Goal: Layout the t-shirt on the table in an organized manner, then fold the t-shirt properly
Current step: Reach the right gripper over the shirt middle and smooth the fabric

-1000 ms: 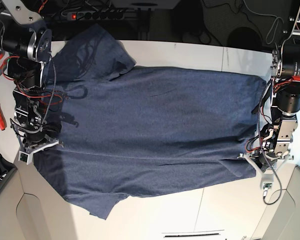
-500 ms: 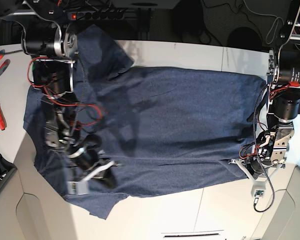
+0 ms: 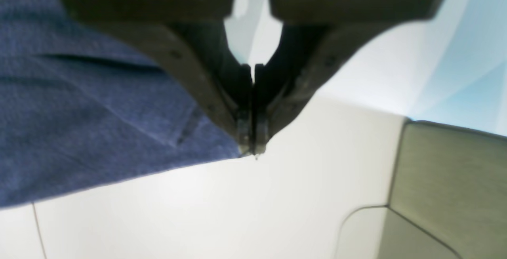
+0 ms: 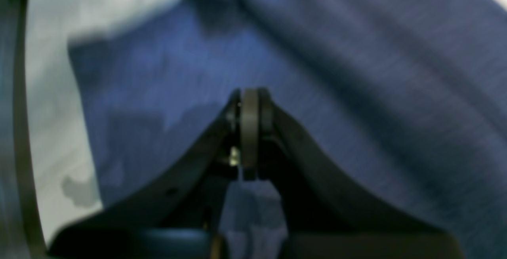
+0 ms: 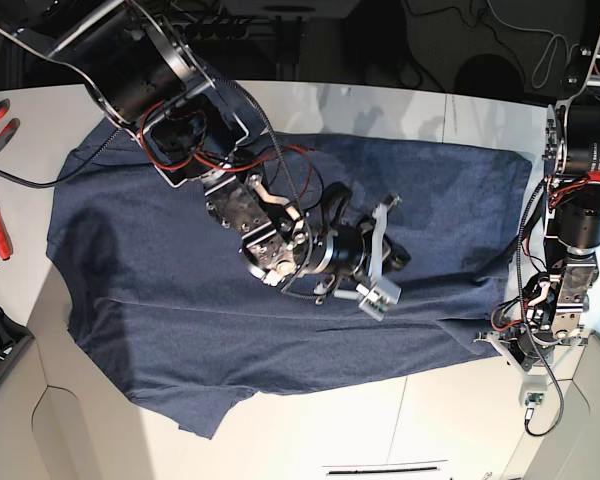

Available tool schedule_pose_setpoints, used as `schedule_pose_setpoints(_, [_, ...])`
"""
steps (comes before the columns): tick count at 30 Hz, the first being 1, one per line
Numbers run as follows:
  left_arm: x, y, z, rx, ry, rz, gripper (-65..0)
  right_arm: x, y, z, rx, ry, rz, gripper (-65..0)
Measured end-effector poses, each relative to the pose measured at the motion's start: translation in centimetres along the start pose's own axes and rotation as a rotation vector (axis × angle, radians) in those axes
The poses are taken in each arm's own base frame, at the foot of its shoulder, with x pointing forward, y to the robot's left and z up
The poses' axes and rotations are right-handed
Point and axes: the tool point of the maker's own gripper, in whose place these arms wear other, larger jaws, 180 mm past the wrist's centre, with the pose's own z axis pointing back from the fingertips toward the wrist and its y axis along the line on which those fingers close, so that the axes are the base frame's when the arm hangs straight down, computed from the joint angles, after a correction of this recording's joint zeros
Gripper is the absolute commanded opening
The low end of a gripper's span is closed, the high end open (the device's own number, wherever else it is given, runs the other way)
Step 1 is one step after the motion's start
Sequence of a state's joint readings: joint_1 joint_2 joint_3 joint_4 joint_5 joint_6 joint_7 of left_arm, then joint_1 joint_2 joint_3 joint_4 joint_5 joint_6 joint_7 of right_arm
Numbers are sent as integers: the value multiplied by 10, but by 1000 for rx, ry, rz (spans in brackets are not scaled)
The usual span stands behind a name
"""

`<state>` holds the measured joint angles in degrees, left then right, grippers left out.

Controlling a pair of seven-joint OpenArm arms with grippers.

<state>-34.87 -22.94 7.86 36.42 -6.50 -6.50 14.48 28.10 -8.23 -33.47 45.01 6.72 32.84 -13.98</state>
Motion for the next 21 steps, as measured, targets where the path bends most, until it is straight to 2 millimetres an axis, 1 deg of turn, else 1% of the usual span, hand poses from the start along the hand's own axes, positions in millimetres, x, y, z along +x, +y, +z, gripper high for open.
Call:
schedule_pose_setpoints(2, [3, 4, 0, 5, -7, -1, -650, -18, 11, -3, 16, 38, -6, -650])
schedule_pose_setpoints(5, [2, 6, 0, 7, -7, -3, -650, -44, 28, -5, 40, 72, -48, -650])
schedule_pose_setpoints(7, [1, 7, 1, 9, -6, -5, -650, -51, 38, -6, 56, 64, -79, -650])
schedule_pose_setpoints(11, [2, 8, 1, 10, -7, -5, -650, -62, 50, -7, 74, 91, -104, -650])
schedule_pose_setpoints(15, [1, 10, 1, 14, -6, -6, -650, -70, 59, -7, 100, 105, -143, -650])
schedule_pose_setpoints(21, [1, 11, 1, 14, -6, -6, -650, -76, 75, -4, 168, 160, -264, -650])
